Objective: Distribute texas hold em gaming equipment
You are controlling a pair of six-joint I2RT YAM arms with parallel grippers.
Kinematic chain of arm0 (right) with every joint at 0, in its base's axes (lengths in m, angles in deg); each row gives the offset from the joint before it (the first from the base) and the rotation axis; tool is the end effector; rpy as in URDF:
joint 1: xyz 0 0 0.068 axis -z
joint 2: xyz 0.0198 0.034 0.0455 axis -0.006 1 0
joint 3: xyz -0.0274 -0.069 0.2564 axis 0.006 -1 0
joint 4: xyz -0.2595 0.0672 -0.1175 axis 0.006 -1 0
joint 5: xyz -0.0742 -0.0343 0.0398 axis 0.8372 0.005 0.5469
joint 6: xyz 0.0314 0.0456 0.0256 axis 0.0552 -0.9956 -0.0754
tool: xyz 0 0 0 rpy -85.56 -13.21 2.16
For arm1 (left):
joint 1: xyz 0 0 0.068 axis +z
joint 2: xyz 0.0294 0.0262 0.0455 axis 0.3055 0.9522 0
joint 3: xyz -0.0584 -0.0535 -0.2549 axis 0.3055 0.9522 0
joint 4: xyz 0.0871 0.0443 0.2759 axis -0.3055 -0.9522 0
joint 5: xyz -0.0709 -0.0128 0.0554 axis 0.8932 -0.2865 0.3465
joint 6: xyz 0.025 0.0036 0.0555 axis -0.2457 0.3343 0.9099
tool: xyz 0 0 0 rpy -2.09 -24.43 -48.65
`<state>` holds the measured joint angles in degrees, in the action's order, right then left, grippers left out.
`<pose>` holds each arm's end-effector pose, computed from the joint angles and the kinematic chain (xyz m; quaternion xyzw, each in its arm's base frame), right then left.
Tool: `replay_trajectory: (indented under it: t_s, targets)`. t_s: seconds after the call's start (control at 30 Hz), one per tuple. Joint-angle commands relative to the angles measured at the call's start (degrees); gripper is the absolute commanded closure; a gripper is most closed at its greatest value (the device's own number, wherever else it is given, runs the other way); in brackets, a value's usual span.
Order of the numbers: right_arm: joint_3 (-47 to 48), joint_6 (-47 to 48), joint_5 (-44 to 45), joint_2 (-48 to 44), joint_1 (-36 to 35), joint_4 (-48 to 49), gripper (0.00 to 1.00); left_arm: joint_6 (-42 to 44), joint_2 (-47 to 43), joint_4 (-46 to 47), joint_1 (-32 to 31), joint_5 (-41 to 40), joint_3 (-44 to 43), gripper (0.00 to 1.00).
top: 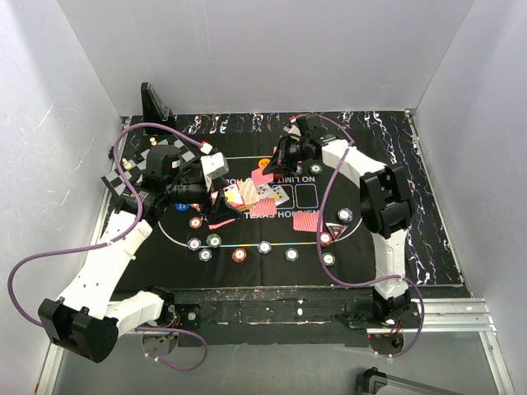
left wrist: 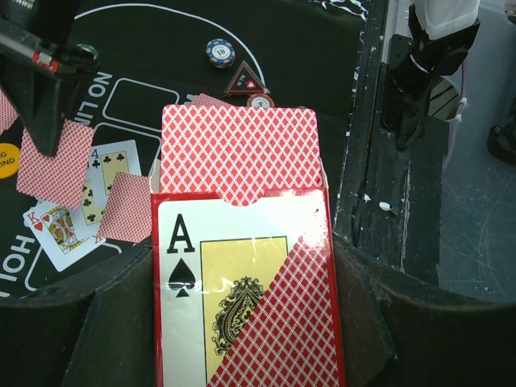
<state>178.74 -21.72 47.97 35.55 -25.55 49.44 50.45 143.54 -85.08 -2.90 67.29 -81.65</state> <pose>0.4410 0.2444 0.2001 -0.0014 0.8826 0.4474 0.1446 0.2279 -0.1250 0.3500 0.4760 0.6726 -0.3968 0.4045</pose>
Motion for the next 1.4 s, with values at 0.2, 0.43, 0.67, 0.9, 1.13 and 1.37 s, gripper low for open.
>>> replay_trajectory:
  t_s: [0.2,0.43,0.67,0.9,1.13,1.37]
  targets:
    - [7.11,1.48,5.13,6.68,-1.71,-0.95,0.99,-1.02,-0.34,2.38,0.38,1.37,-1.8,1.0]
    - [5.7,2.98,8.38,6.16,-1.8,-2.01,0.99,-1.46,-0.6,2.99,0.38,1.28,-1.28,1.0]
    - [5.1,2.63,6.9,5.81,-2.58,-2.18,0.99,-1.72,-1.48,3.17,0.38,1.11,-0.84,1.0]
    - [-7.38,0.78,6.8,-0.51,-5.05,4.14,0.99,-1.46,-2.01,3.26,0.38,1.37,-0.04,1.0]
    - [-12.31,-0.01,9.26,-3.15,-6.63,7.4,0.99,-1.72,-2.45,3.17,0.3,1.28,-0.22,1.0]
    - [-16.8,0.34,15.06,-5.7,-7.6,9.33,0.99,-1.46,-2.8,2.82,0.38,1.37,-0.22,1.0]
